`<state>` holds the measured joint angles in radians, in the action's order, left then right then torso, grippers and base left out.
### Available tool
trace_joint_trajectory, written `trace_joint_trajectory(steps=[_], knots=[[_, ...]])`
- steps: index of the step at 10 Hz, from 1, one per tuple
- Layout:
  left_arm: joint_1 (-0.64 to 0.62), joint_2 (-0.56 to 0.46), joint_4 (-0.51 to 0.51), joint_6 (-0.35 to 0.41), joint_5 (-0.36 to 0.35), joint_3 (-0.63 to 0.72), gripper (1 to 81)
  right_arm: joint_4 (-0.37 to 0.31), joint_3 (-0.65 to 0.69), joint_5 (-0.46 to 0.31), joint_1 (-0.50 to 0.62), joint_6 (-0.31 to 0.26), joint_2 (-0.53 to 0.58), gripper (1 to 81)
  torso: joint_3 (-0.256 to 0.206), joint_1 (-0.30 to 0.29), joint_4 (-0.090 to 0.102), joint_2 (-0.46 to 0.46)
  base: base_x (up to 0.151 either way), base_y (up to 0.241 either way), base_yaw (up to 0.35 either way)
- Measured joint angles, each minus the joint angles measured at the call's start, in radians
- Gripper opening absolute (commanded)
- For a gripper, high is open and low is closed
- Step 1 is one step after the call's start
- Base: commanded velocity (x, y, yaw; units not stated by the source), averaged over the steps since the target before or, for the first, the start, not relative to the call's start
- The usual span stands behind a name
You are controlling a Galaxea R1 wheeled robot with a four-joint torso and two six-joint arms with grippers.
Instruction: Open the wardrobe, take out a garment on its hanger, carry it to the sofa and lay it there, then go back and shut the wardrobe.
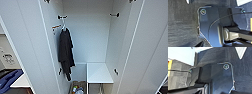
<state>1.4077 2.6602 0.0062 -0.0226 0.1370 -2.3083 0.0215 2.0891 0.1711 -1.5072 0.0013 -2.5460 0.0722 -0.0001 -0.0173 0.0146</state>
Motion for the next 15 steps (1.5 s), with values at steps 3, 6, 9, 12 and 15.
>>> trace_joint_trajectory(steps=[3,6,9,12,15], knots=[[-0.021,-0.142,-0.001,0.000,-0.074,0.206,81.1,-0.010,-0.079,0.075,0.021,0.043,0.118,81.1,0.001,0.000,0.000,0.000,0.000,0.000,0.000],[-0.025,-0.387,-0.004,-0.005,-0.178,0.327,81.1,-0.018,-0.107,0.117,0.066,0.112,0.241,81.1,0.001,0.000,0.000,0.000,0.000,0.000,0.000],[-0.029,-0.557,-0.009,-0.070,-0.250,0.390,81.1,-0.019,-0.084,0.136,0.130,0.214,0.311,81.1,0.001,0.000,0.000,0.000,0.000,0.000,0.000],[-0.093,-0.688,-0.011,-0.242,-0.321,0.372,81.1,-0.025,-0.031,0.134,0.251,0.286,0.369,81.1,0.001,0.000,0.000,0.000,0.000,0.000,0.000],[-0.253,-0.712,-0.014,-0.320,-0.358,0.347,81.1,-0.030,0.000,0.099,0.406,0.345,0.405,81.1,0.002,0.000,0.000,0.000,0.000,0.000,0.000]])
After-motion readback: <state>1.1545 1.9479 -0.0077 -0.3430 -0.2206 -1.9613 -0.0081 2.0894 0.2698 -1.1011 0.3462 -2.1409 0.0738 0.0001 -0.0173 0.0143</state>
